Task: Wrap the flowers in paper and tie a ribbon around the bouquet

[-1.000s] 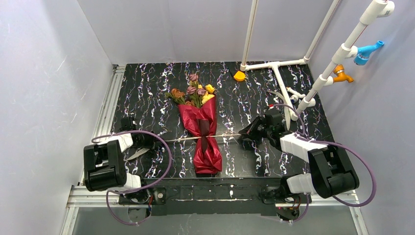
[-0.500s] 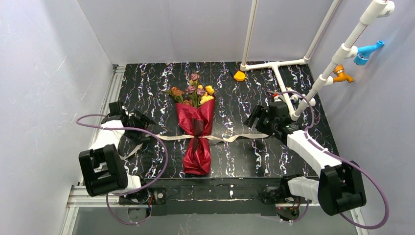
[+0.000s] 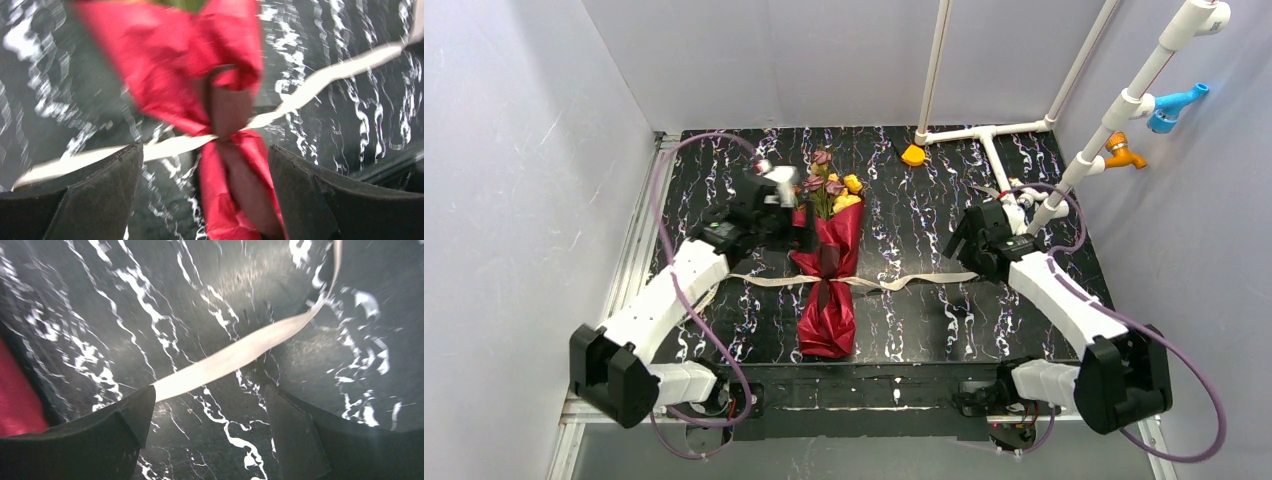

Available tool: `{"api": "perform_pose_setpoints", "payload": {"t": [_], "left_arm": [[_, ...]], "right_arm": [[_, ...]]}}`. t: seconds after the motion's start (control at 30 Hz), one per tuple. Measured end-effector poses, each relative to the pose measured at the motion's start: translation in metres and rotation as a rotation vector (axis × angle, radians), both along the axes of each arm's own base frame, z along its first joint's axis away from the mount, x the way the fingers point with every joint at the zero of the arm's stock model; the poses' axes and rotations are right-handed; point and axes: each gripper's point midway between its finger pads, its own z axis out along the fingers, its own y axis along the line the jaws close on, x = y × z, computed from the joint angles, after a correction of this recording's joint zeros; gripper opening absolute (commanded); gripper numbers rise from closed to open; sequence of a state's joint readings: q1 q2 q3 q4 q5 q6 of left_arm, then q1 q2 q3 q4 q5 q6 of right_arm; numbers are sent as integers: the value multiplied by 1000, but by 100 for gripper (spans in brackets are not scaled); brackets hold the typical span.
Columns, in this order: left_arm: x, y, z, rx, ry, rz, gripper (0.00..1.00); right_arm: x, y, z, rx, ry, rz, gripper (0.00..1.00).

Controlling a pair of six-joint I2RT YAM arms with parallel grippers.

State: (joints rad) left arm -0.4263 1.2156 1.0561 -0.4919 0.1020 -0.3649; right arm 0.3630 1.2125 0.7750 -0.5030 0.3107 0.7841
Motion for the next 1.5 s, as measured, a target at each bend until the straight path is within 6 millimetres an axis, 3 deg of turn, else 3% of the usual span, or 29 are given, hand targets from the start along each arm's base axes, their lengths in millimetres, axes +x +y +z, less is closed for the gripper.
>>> {"api": "perform_pose_setpoints", "payload": {"t": [0.07,0.17,0.27,0.33,0.53,0.7,0.87,1.1,1.5], "left_arm": [[1,-34,5,60,-64,-145,92],[1,-103,10,94,-135,-366,91],[1,-165,0,141,-173,-532,89],[2,-197,-14,181,-186,-611,88],[-2,-284,-65,331,-233,-825,87],[-6,-327,-89,456,-266,-943,86],[-8,-344,-103,575,-289,-1029,84],[-14,-312,-134,755,-200,-1115,80],[1,-285,-140,770,-109,-1152,65]], "right_arm": [[6,-8,23,-37,-49,-16,91],[17,-22,80,-71,-196,-61,91],[14,-38,126,-86,-325,-122,92],[5,-50,145,-96,-383,-158,94],[-29,-81,175,-135,-468,-248,96],[-43,-89,192,-124,-515,-268,96],[-48,-88,198,-99,-534,-261,96],[-50,-82,195,-78,-515,-230,96],[-50,-73,192,-47,-502,-193,96]]}}
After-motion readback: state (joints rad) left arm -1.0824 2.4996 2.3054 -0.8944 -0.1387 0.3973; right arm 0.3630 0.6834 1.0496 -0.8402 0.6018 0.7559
